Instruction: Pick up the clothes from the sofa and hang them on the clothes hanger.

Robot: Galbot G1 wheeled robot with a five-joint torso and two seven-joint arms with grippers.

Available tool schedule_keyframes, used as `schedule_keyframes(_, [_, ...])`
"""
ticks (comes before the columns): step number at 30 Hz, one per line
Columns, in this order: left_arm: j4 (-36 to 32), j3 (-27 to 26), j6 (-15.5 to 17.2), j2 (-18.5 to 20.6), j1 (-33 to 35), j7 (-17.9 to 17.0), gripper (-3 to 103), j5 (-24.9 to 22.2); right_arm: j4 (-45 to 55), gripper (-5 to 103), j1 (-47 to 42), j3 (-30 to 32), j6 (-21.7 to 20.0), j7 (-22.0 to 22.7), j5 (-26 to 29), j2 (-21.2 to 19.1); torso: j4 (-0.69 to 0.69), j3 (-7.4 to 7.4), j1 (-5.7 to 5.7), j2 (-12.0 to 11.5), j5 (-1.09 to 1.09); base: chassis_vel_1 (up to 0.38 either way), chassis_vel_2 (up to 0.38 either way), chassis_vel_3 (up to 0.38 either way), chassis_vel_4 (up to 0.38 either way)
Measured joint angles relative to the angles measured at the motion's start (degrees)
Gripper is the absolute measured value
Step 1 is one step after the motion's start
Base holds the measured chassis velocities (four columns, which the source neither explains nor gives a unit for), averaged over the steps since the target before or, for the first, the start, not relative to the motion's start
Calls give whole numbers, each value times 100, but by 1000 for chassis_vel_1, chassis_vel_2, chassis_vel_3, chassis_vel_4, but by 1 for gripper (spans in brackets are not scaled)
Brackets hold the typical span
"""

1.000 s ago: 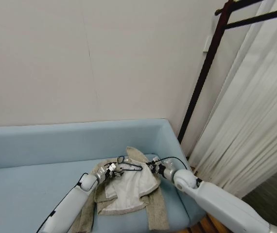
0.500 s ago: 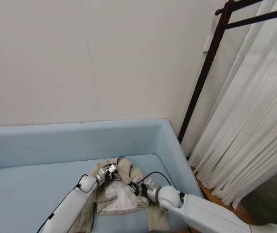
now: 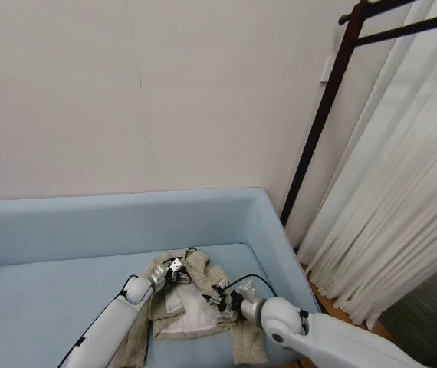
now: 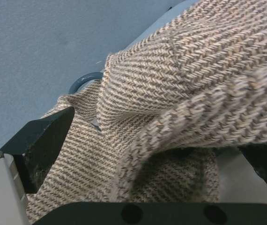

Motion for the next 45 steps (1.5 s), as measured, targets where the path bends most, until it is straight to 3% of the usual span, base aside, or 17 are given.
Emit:
schedule_keyframes(6, [-5,-14,1,63,-14,-11,100,-35,-110,88,-444,599,-97,-40,108,-119,0,0,0,0,0,0,0,0,0])
schedule_keyframes(12, [-6,-10,5,86,-34,-19,100,-49,-302,96,-598,740,-212,18,631,-48,1,0,0,0,0,0,0,0,0])
schedule_keyframes(15, [-7,-4,11,104,-47,-21,100,-52,-571,82,-666,844,-273,52,1115,46,2,0,0,0,0,0,0,0,0])
schedule_keyframes(17, [-7,-4,11,107,-49,-21,100,-53,-626,82,-681,866,-288,51,1184,57,2,0,0,0,0,0,0,0,0])
schedule_keyframes(18, [-7,-4,12,109,-49,-21,100,-54,-695,77,-708,894,-304,37,1231,62,1,0,0,0,0,0,0,0,0])
schedule_keyframes(22, [4,-4,9,113,-49,-19,100,-56,-781,55,-835,961,-316,-41,1245,58,0,0,0,0,0,0,0,0,0])
schedule_keyframes(24, [13,-4,8,113,-51,-18,100,-58,-782,55,-862,975,-316,-50,1240,58,0,0,0,0,0,0,0,0,0])
schedule_keyframes(27, [28,-4,5,107,-67,-16,100,-60,-741,38,-917,1000,-315,-51,1211,58,0,0,0,0,0,0,0,0,0])
schedule_keyframes(33, [35,4,4,85,-82,-16,100,-62,-545,22,-981,1012,-303,-13,1176,42,0,0,0,0,-1,0,0,0,0])
schedule_keyframes(37, [26,5,4,86,-74,-34,100,-67,-179,3,-1132,990,-264,67,1070,34,0,0,0,0,0,0,0,0,0])
schedule_keyframes(43, [-32,-34,22,110,-40,-95,100,-94,415,2,-1162,805,-261,150,1099,-13,0,0,0,0,-2,0,0,0,0])
schedule_keyframes(45, [-108,-90,60,156,2,-193,100,-171,761,2,-958,456,-264,195,1150,49,-1,0,0,1,-2,0,0,0,0])
